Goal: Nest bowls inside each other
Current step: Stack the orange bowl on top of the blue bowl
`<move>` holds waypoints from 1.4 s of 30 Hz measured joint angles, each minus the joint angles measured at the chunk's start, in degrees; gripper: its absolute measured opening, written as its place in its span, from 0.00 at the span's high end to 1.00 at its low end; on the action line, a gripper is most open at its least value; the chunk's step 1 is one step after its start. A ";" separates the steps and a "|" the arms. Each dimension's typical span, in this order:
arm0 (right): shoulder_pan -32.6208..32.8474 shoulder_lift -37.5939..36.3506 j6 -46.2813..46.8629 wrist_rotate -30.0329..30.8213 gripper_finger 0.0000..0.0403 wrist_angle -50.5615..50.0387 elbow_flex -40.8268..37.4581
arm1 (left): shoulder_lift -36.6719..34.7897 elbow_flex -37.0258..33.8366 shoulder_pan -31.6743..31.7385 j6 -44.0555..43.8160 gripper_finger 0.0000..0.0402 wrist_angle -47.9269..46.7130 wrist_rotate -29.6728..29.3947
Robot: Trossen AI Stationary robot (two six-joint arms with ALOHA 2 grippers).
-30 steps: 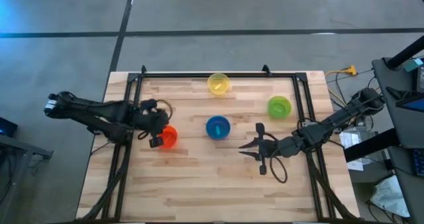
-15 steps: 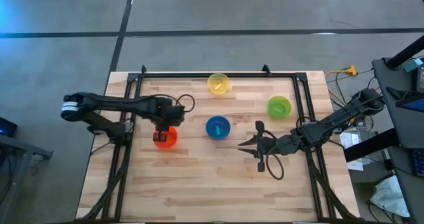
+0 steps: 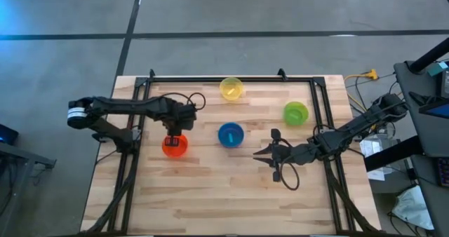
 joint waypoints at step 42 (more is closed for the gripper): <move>-1.14 0.00 -1.14 0.02 0.85 0.54 -0.06 | -0.84 -13.87 6.67 3.06 0.99 13.93 6.38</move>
